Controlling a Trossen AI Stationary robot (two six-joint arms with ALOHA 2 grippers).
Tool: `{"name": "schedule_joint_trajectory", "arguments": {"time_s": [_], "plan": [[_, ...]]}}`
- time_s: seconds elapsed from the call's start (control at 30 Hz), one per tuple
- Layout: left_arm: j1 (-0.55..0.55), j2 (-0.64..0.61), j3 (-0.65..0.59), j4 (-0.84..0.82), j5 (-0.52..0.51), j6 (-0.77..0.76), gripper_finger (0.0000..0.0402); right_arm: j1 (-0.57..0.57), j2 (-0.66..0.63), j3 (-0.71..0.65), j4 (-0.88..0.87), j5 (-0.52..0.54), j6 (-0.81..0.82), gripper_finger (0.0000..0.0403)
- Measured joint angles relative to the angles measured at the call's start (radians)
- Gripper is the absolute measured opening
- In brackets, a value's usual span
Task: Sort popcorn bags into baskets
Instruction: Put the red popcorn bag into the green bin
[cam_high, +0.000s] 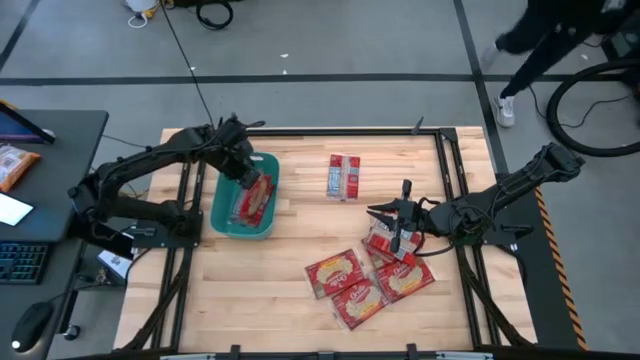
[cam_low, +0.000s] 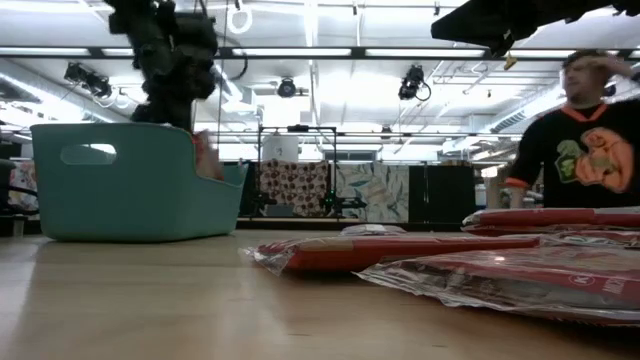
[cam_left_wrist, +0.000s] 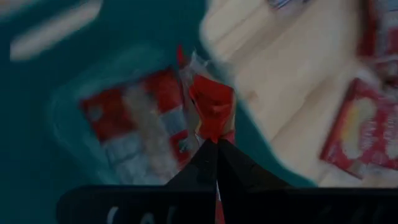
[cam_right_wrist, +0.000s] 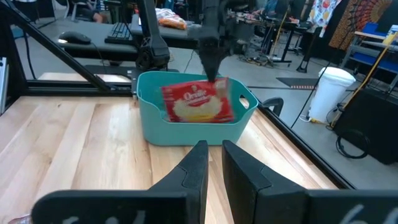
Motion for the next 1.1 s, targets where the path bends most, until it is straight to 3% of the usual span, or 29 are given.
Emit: {"name": "schedule_joint_trajectory", "arguments": {"time_s": [0.13,0.37,0.67,0.83,1.1], "plan": [[0.019,0.001,-0.076,-0.006,0.0,-0.028,0.0004,0.0,0.0,0.0,0.0,0.0,-0.008,0.0052],[0.021,0.001,-0.091,0.031,-0.027,-0.027,0.001,0.0,0.0,0.0,0.0,0.001,-0.004,0.0052],[0.021,0.0,-0.087,-0.038,-0.131,-0.006,0.0094,0.0,0.0,-0.001,0.0,0.0,-0.002,0.0052],[0.021,0.0,-0.035,-0.078,-0.242,0.037,0.0136,0.0,0.0,-0.001,0.0,0.0,-0.002,0.0052],[-0.012,0.0,0.113,-0.094,-0.245,0.125,0.0152,0.0,0.0,-0.001,0.0,0.0,-0.002,0.0052]]}}
